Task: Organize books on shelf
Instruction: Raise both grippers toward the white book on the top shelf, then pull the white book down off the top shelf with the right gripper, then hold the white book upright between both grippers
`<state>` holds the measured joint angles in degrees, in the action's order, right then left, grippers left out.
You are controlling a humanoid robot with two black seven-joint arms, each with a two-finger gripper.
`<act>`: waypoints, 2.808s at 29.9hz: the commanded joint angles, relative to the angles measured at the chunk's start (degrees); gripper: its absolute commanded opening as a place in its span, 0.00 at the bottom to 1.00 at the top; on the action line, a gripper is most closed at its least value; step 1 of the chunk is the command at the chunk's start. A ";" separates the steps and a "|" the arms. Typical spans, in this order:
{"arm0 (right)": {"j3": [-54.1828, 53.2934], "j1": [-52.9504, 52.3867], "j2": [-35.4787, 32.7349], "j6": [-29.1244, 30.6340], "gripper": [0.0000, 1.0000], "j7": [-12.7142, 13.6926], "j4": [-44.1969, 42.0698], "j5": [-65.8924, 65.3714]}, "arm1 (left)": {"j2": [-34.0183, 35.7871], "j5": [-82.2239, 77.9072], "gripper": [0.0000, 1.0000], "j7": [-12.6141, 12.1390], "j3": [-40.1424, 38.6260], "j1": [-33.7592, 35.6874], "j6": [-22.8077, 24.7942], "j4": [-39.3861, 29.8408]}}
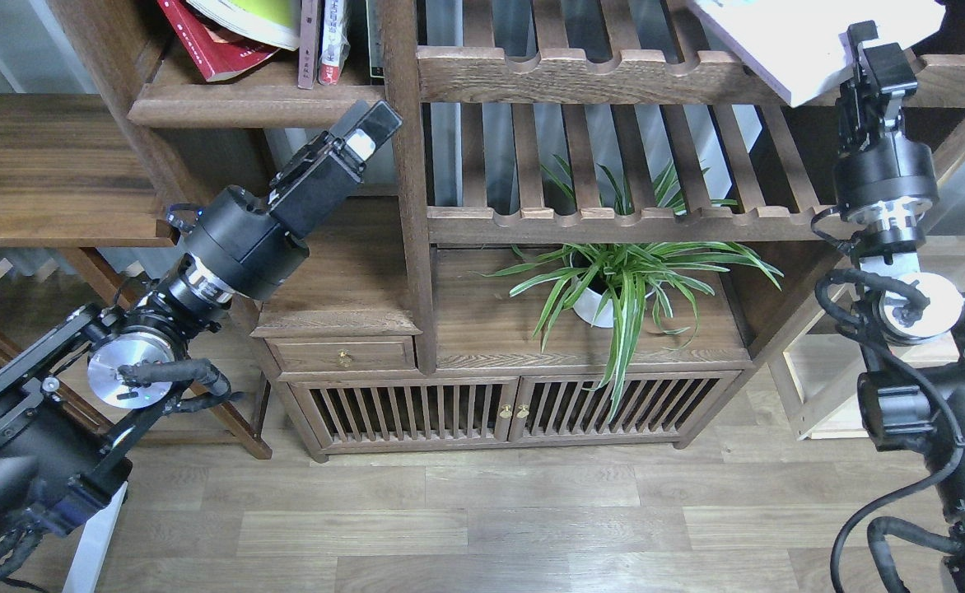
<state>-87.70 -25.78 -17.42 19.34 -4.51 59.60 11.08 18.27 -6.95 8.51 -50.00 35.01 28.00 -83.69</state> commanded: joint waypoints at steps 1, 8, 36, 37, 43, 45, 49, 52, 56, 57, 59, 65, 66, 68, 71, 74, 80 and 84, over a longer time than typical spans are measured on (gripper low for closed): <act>-0.62 0.21 0.02 0.35 0.04 -0.14 0.08 0.09 | -0.08 0.01 0.99 0.01 -0.01 -0.12 0.00 0.11; -1.68 2.57 0.55 4.91 0.03 -0.23 0.69 0.96 | -0.78 0.18 0.99 0.01 -0.27 -0.12 0.00 0.90; 3.50 9.17 10.65 8.66 0.02 -0.06 14.58 4.48 | -14.32 7.74 0.97 -0.08 2.28 -0.21 0.00 2.83; 3.94 9.17 10.74 8.66 0.02 -0.06 14.58 4.48 | -14.32 8.00 0.97 -0.08 2.63 -0.21 0.00 2.83; 5.79 9.08 13.02 8.66 0.02 0.03 14.75 4.39 | -13.88 10.63 0.97 -1.65 3.51 -0.29 0.00 3.36; 7.01 9.08 13.99 8.66 0.02 0.12 14.84 4.39 | -13.62 11.95 0.97 -2.45 3.51 -0.21 0.00 3.45; 9.30 9.08 14.61 8.66 0.02 0.12 14.84 4.39 | -13.53 12.40 0.97 -2.71 2.98 -0.21 0.00 4.24; 11.41 9.08 16.27 8.66 0.02 0.12 14.84 4.39 | -13.53 13.18 0.97 -2.80 2.54 -0.21 0.00 5.12; 12.99 8.91 17.42 8.66 0.02 0.12 14.84 4.39 | -13.44 15.47 0.96 -2.80 2.45 -0.21 0.00 5.91; 13.26 8.73 17.42 8.66 0.02 0.12 14.84 4.39 | -13.35 15.47 0.97 -2.80 2.45 -0.21 0.00 5.91; 13.78 8.47 17.42 8.66 0.02 0.12 14.84 4.39 | -13.35 15.47 0.97 -2.80 2.45 -0.21 0.00 6.35; 15.10 8.12 17.42 8.66 0.02 0.29 14.84 4.30 | -13.53 15.47 0.97 -2.80 1.84 0.23 0.00 7.58; 15.63 8.12 17.42 8.66 0.02 0.29 14.93 4.30 | -13.53 15.47 0.97 -2.80 1.75 0.32 0.00 7.58; 16.86 8.20 17.42 8.66 0.02 0.29 15.11 4.30 | -13.61 15.47 0.97 -2.80 1.66 0.49 0.00 8.02; 17.92 8.12 17.42 8.66 0.02 0.38 15.11 4.22 | -13.96 15.47 0.97 -2.80 1.49 1.37 0.00 8.46; 19.32 8.12 17.42 8.66 0.02 0.47 15.11 3.78 | -14.32 15.13 0.97 -2.54 1.14 2.51 0.00 8.90; 21.08 8.29 17.42 8.66 0.02 0.47 15.11 3.07 | -14.41 14.60 0.95 -1.92 1.05 4.01 0.00 9.16; 21.26 8.29 17.42 8.66 0.02 0.47 15.28 3.07 | -14.41 14.07 0.94 -1.66 1.05 4.80 0.00 9.34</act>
<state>-66.62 -17.51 0.00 28.00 -4.05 74.75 14.15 3.87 7.48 6.70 -48.94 39.37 28.00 -74.50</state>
